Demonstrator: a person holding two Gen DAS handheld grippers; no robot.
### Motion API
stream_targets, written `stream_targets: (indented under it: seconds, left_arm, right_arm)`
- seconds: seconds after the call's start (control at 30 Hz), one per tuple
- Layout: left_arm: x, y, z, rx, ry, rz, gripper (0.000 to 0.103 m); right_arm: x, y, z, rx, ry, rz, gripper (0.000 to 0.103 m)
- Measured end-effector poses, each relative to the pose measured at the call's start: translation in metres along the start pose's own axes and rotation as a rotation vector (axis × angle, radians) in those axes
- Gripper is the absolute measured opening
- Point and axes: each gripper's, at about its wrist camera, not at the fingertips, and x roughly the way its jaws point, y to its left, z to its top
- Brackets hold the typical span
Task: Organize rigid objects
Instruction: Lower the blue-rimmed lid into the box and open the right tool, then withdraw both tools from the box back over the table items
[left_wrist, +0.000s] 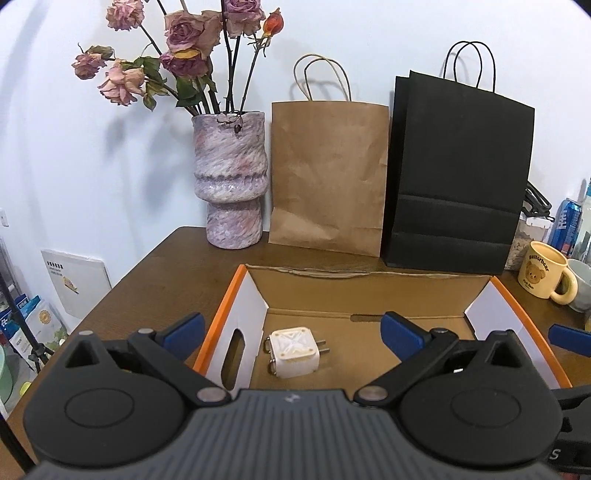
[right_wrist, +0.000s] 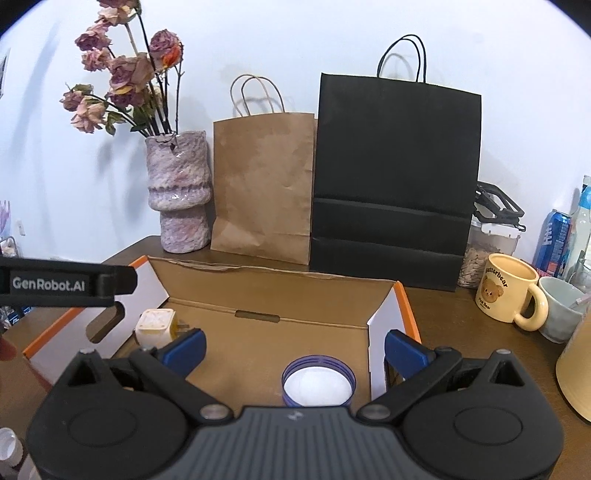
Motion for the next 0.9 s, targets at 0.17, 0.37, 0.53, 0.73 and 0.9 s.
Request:
stream_targets:
  seconds: [0.17, 0.37, 0.53, 0.73, 0.9]
  left_arm:
    - [-0.010, 0.001, -0.005, 0.000, 0.002, -0.002, 0.103]
    - [-0.030, 0.003, -0.014, -0.003, 0.006, -0.009, 0.103]
    - [-0.044, 0.005, -0.023, -0.006, 0.017, -0.015, 0.103]
    - [-0.062, 0.008, -0.034, -0.005, 0.020, -0.019, 0.103]
    - [-0.076, 0.011, -0.041, -0.005, 0.025, -0.020, 0.103]
  right_arm:
    - [-0.014, 0.003, -0.005, -0.001, -0.009, 0.002, 0.103]
    - [-0.031, 0.007, -0.012, -0.002, -0.016, 0.009, 0.103]
    - [-0.046, 0.012, -0.023, -0.008, -0.008, 0.011, 0.103]
    - [-0.065, 0.015, -0.034, -0.014, -0.003, 0.015, 0.103]
    - [-0.079, 0.017, -0.043, -0.021, 0.004, 0.016, 0.103]
